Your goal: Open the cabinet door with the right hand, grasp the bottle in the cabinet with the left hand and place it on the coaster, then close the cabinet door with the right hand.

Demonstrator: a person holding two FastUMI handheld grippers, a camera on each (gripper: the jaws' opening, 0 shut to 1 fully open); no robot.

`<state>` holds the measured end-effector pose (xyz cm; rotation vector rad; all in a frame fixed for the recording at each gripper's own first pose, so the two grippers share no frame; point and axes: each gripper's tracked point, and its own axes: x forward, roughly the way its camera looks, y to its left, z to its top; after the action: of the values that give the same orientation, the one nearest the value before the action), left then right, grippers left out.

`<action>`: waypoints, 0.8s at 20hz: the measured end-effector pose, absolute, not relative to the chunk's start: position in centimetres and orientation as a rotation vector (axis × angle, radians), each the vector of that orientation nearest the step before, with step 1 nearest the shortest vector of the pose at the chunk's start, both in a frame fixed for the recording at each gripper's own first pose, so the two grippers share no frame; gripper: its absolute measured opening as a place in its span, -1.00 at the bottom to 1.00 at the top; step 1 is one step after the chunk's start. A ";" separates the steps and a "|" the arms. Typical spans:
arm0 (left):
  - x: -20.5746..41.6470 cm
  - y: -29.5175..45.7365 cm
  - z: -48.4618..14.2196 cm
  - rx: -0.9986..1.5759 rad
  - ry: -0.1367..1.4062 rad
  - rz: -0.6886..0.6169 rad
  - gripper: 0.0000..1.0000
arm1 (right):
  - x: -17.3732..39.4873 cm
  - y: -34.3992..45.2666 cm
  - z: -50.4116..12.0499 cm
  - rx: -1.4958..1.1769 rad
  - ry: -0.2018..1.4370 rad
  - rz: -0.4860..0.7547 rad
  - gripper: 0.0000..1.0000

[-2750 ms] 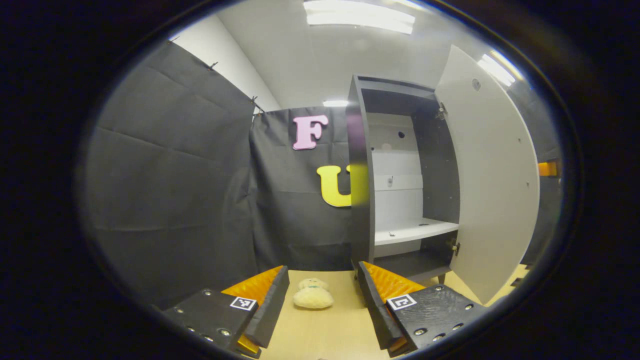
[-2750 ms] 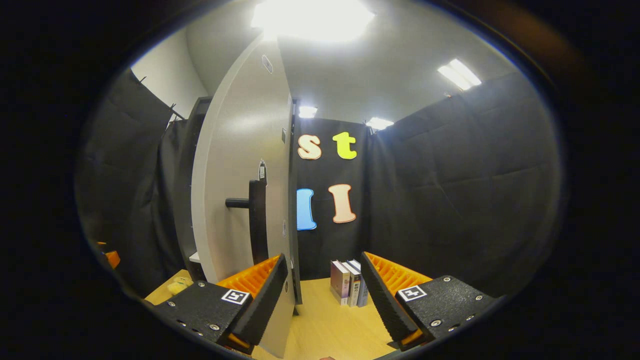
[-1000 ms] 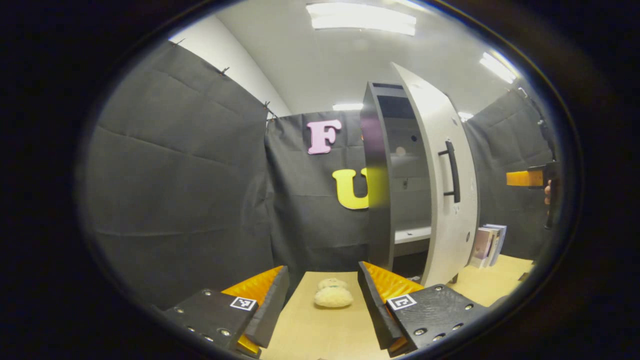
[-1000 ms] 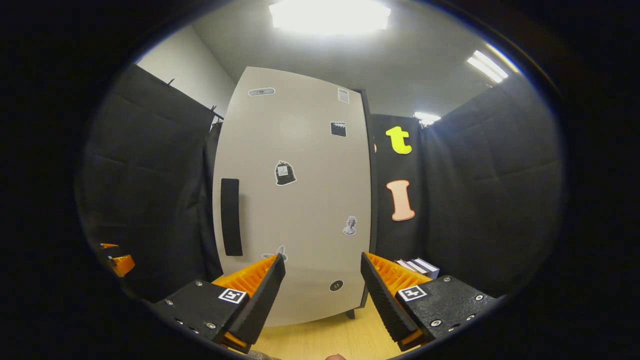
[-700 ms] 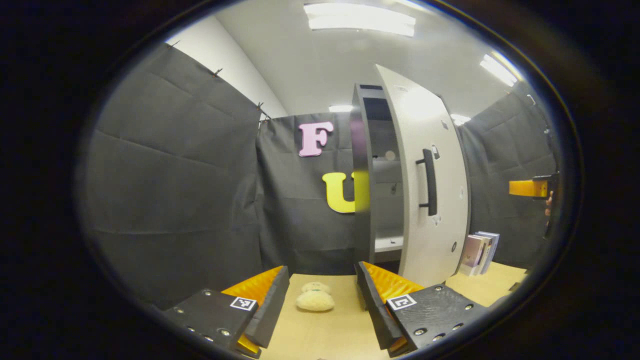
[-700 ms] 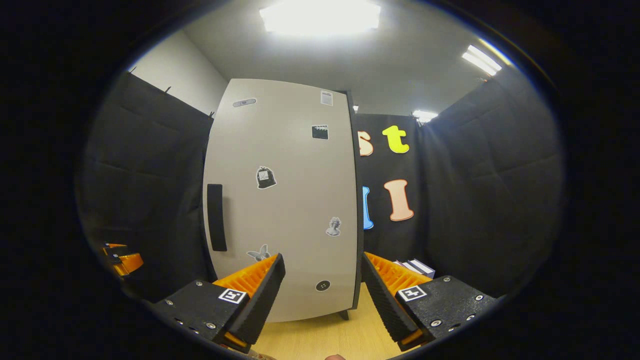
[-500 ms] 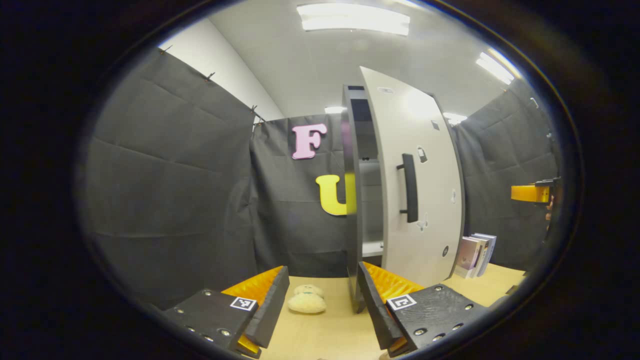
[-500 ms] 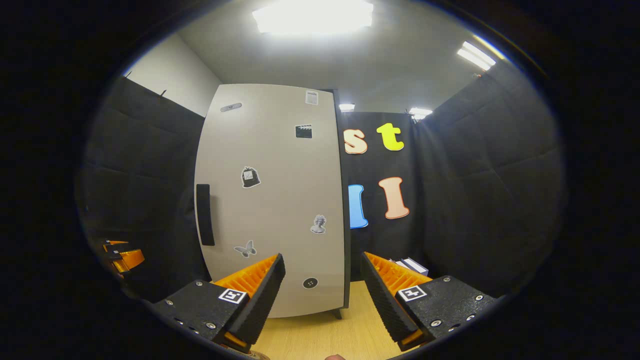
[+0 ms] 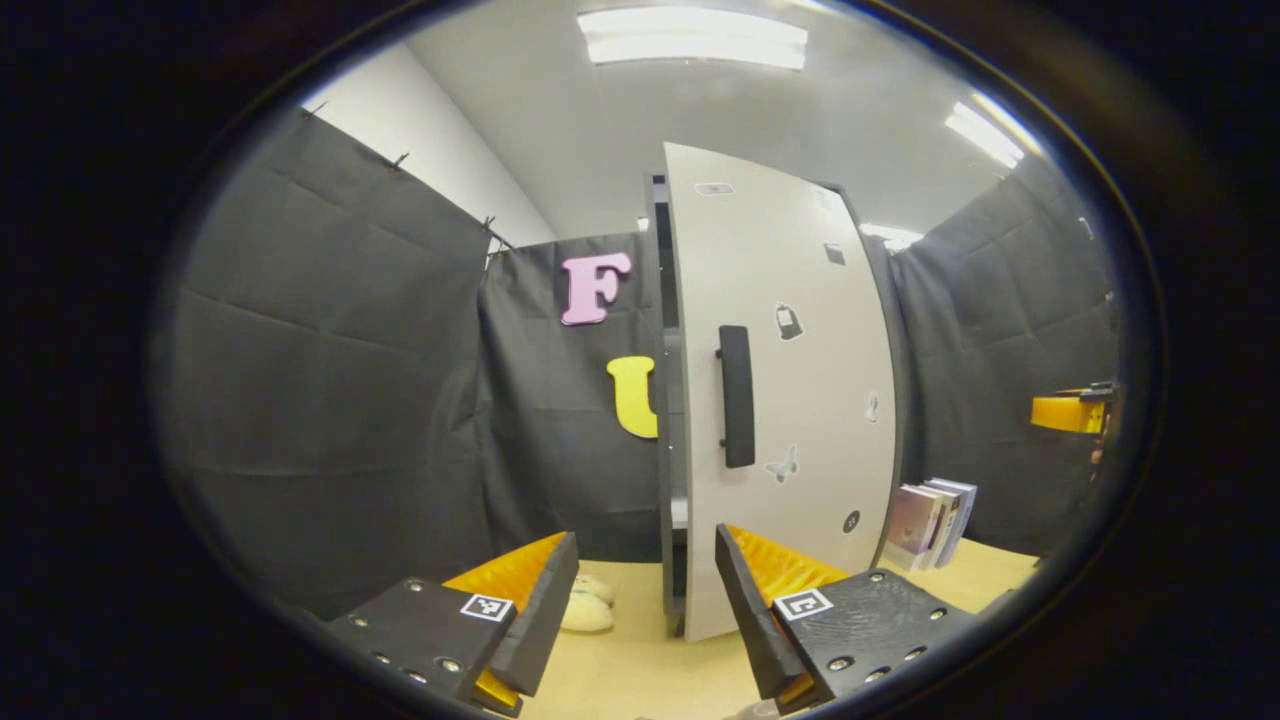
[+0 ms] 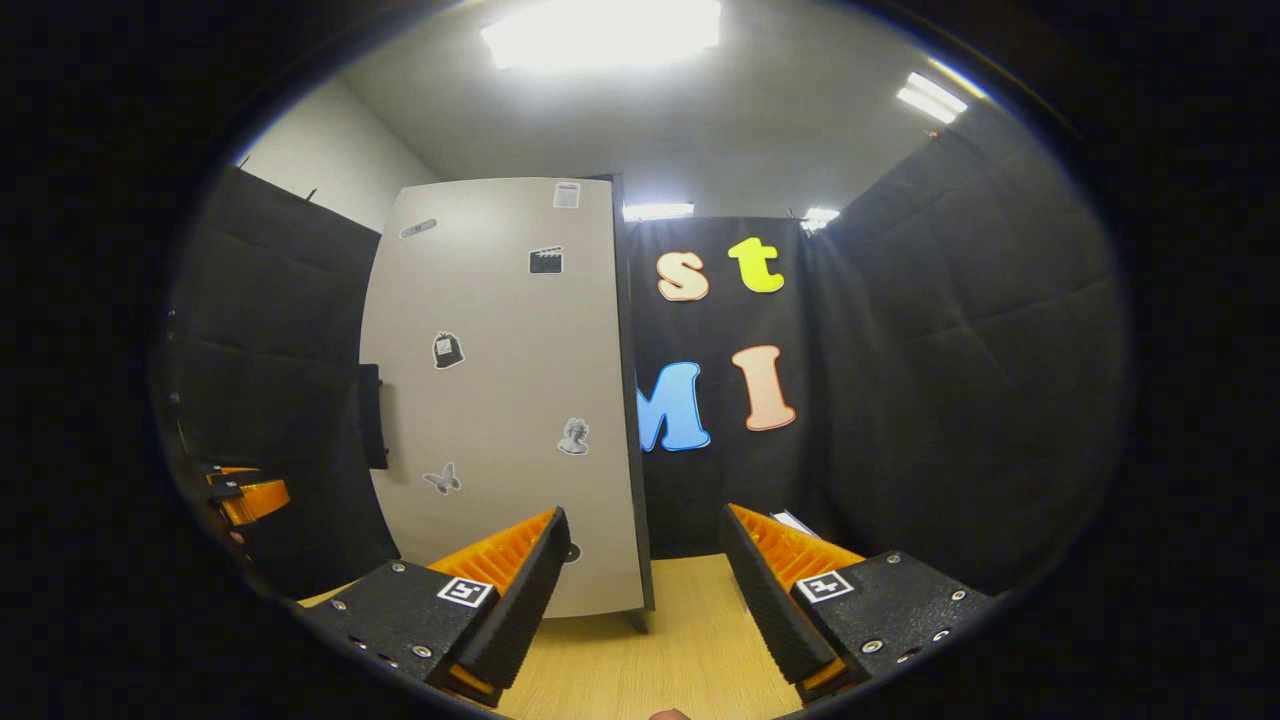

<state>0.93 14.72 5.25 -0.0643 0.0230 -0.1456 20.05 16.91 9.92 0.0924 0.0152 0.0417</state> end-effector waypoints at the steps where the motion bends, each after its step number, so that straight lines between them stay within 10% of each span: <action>1: 0.9 14.6 5.3 -0.063 0.024 -0.144 0.52 | 20.1 16.4 9.8 0.095 0.015 0.040 0.88; 16: 1.1 15.4 5.6 -0.022 0.015 -0.107 0.52 | 20.6 14.6 9.5 0.098 0.016 0.022 0.88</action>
<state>1.12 15.42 5.55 -0.0218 0.0145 -0.1067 20.58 14.64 9.49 0.0976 0.0162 0.0216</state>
